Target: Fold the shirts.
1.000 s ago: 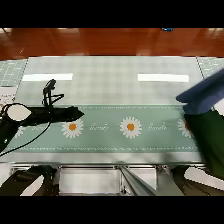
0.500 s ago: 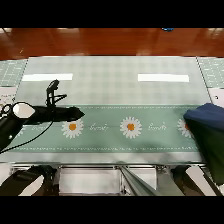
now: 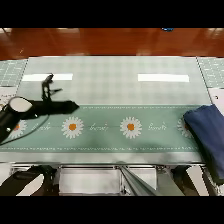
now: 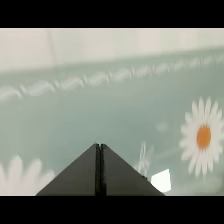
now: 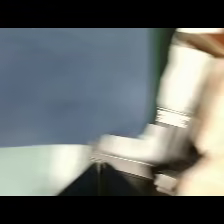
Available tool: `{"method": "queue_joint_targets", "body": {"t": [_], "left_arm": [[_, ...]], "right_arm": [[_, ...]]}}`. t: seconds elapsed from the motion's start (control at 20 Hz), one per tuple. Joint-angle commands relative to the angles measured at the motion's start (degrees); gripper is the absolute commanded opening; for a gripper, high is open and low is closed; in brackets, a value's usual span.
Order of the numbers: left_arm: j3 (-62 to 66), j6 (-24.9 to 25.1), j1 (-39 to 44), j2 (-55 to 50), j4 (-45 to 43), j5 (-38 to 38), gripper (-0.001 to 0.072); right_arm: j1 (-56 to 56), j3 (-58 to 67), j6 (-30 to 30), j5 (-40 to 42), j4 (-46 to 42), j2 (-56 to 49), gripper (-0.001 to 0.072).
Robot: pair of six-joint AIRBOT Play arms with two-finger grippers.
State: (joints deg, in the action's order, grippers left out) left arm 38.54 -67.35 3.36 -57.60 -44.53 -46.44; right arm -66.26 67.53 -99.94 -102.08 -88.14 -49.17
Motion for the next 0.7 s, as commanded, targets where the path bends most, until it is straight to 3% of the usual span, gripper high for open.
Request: {"method": "queue_joint_targets", "body": {"t": [0.0, 0.1, 0.2, 0.3, 0.35, 0.45, 0.65], "left_arm": [[9.6, 1.3, -6.5, -0.3, 0.0, -0.6, 0.0017], [19.5, 0.3, -6.6, -0.7, 0.0, -2.0, 0.0016], [29.7, -2.2, -4.1, -2.1, -0.9, -5.0, 0.0015], [36.2, -8.9, 0.4, -3.6, -10.2, -8.7, 0.0016], [36.7, -12.7, 2.9, -4.2, -16.2, -10.9, 0.0016], [33.7, -18.5, 6.5, -5.2, -23.3, -16.3, 0.0017], [24.4, -18.4, 5.7, -6.9, -24.1, -17.2, 0.0017]], "right_arm": [[3.9, 1.6, 0.8, 14.1, 38.3, -2.2, 0.0023], [17.0, 3.7, 4.9, 25.0, 50.2, -4.3, 0.0023], [36.9, 7.7, 10.1, 31.4, 47.1, -7.9, 0.0023], [58.1, 10.7, 10.5, 33.2, 30.7, -12.7, 0.0023], [67.7, 11.0, 7.9, 32.8, 17.8, -15.5, 0.0023], [78.9, 11.0, -4.3, 25.3, -4.4, -22.6, 0.0021], [81.1, 9.7, -4.7, 20.0, -6.4, -32.5, 0.0021]]}}
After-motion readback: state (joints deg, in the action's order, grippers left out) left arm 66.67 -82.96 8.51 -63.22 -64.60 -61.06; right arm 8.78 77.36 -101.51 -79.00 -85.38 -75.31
